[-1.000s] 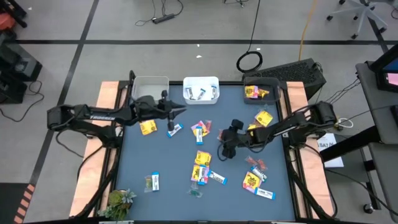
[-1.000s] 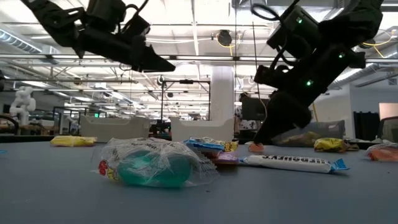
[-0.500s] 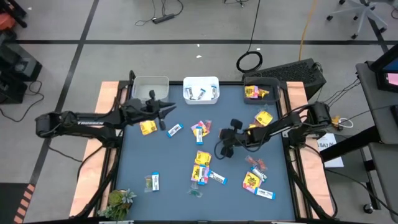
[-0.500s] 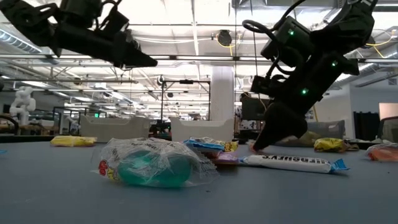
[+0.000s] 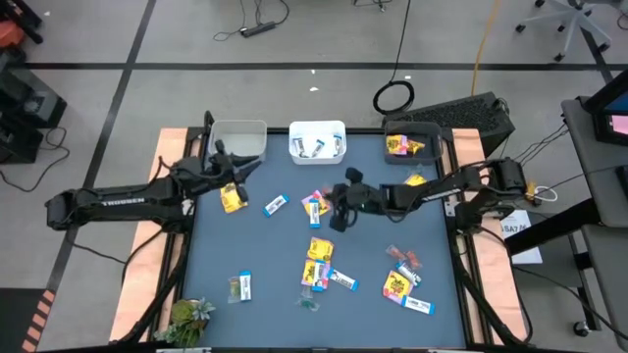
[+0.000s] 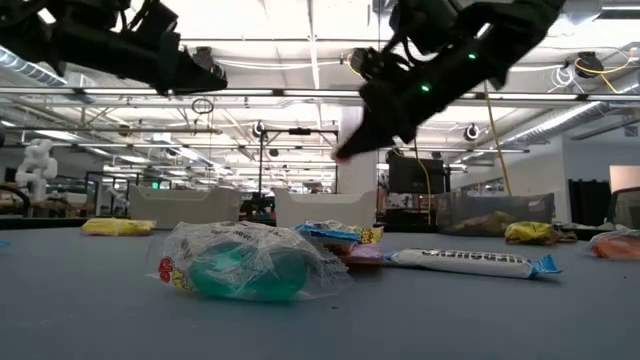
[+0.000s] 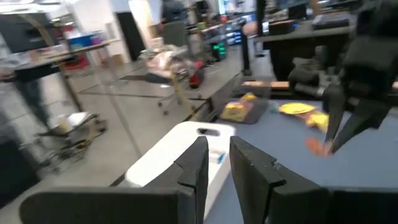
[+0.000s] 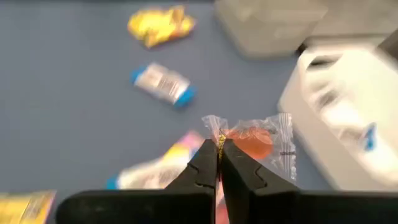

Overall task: Sort candy
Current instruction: Put the orange gummy into the gray bin

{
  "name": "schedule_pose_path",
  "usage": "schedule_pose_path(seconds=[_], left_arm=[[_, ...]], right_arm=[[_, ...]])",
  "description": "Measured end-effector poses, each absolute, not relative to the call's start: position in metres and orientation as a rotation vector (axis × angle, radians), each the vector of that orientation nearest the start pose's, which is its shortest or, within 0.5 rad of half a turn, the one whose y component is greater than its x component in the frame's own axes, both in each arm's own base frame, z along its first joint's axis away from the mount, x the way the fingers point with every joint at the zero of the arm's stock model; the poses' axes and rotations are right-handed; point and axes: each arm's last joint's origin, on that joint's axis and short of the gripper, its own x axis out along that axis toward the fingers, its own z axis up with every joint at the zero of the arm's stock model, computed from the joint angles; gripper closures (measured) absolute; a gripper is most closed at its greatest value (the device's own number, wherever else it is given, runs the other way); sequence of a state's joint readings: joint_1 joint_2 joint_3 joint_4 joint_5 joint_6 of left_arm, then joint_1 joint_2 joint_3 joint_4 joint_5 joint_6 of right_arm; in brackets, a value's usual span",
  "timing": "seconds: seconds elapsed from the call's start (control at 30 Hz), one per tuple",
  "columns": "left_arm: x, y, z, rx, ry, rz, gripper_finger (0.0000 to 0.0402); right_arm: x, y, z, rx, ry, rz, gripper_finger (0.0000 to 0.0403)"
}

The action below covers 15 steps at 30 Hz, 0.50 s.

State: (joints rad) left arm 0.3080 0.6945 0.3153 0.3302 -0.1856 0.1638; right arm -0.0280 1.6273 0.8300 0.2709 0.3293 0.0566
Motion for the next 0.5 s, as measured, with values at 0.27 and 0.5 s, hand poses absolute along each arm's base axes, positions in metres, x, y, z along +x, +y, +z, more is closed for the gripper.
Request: schedule_pose_path(seconds=[0.27, 0.5], left_arm=[[0.137, 0.059, 0.215, 0.157, 0.055, 0.593, 0.0327], [0.124, 0.06, 0.217, 0.16, 0.0, 0.654, 0.0327]], right_arm=[[0.371, -0.056, 0.204, -0.007, 0.378, -0.334, 0.04], [0.427, -0.085, 0.213, -0.01, 0.296, -0.358, 0.04]])
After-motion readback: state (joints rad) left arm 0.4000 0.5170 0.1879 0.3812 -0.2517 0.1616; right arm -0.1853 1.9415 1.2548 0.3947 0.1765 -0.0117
